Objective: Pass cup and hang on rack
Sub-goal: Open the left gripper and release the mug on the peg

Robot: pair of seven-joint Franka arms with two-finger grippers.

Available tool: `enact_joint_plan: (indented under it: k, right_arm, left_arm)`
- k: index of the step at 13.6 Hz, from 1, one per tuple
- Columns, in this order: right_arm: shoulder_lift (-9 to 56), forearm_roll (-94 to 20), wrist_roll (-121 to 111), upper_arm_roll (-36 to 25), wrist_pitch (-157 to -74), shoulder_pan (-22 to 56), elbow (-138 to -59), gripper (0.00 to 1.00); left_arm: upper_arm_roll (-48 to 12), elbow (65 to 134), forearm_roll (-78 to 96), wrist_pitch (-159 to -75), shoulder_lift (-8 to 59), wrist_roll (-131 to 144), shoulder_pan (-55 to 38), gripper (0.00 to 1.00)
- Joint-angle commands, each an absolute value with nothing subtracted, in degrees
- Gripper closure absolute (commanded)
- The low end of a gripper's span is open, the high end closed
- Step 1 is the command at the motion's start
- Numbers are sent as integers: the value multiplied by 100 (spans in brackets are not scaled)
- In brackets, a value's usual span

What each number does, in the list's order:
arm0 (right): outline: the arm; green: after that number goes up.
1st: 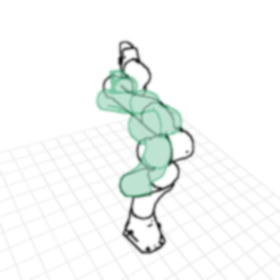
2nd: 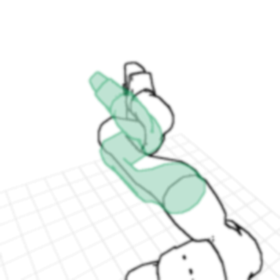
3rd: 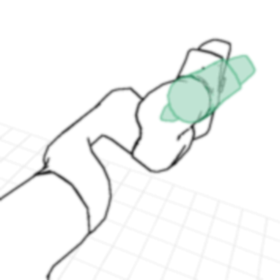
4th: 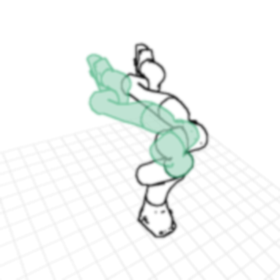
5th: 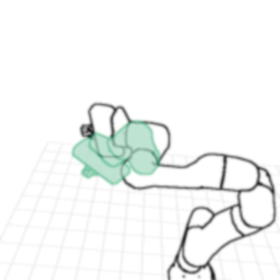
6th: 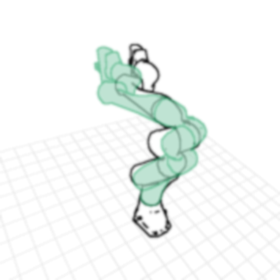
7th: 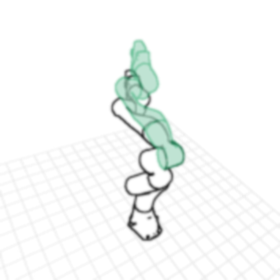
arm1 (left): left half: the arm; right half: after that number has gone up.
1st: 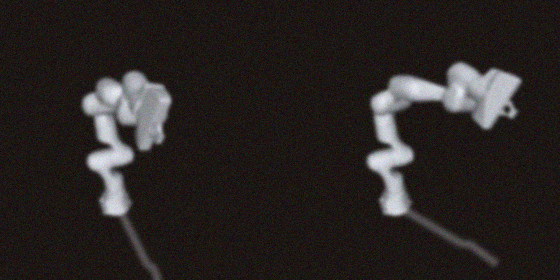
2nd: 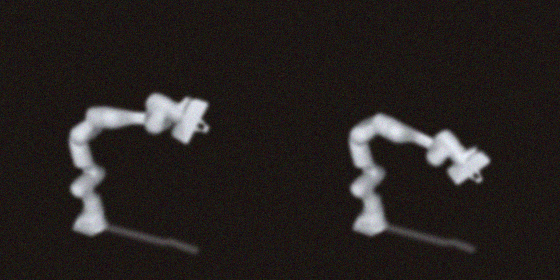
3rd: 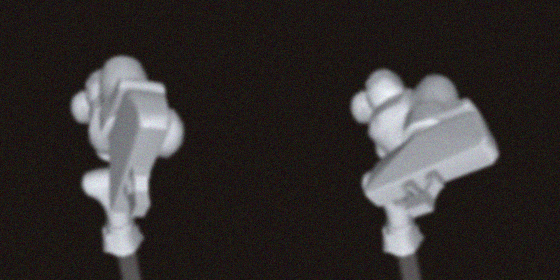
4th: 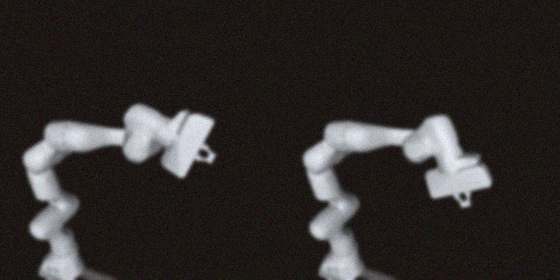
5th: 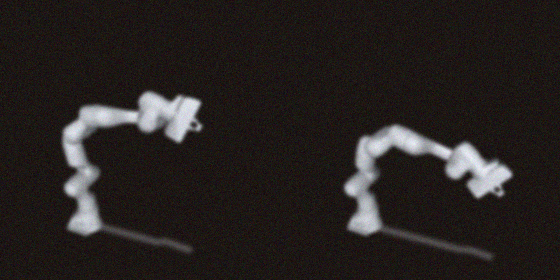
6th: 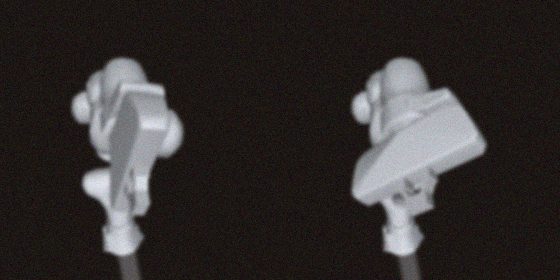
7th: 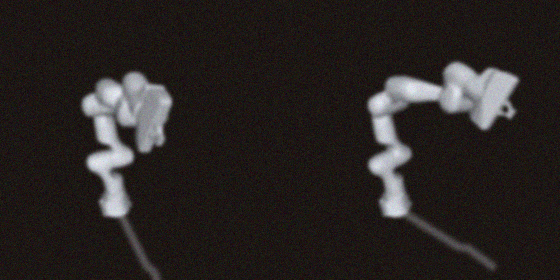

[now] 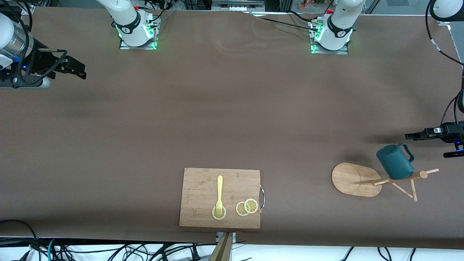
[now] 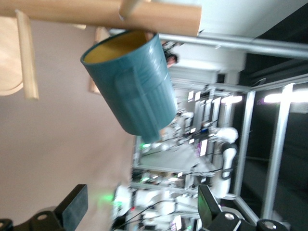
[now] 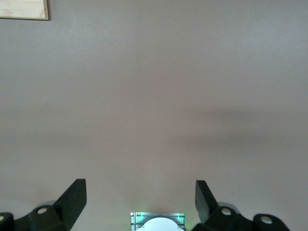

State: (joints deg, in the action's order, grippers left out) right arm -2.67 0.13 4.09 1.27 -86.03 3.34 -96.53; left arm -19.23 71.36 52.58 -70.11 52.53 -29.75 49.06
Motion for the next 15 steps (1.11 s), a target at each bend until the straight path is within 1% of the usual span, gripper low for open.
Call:
enact_joint_plan:
  k: [1,3,5,8,12,15]
  right_arm:
    - [-220,-97,378,158,-8561,264,-9527,0]
    - [-220,-97,378,158,-8561,264,-9527,0]
    - [-220,-97,378,158,-8569,264,-9527,0]
    - [-220,-105,378,158,-8569,264,-9527,0]
    - [-220,-97,378,158,-8561,264,-9527,0]
    - [-220,-105,378,158,-8561,264,-9527,0]
  left_arm:
    - [-1872,6988,4407,-7040,4809,-2997,4598,0]
    - [-1872,6961,3642,-7118,4275,-2962,4177,0]
    - [-1863,6987,2922,-7442,3694,-2778,3790,0]
    - [-1872,6987,1586,-7699,2981,-1954,2807,0]
    - [-1881,6996,-118,-7796,2462,-1039,1489,0]
    - [-1881,6979,-1000,-7787,2356,-213,556,0]
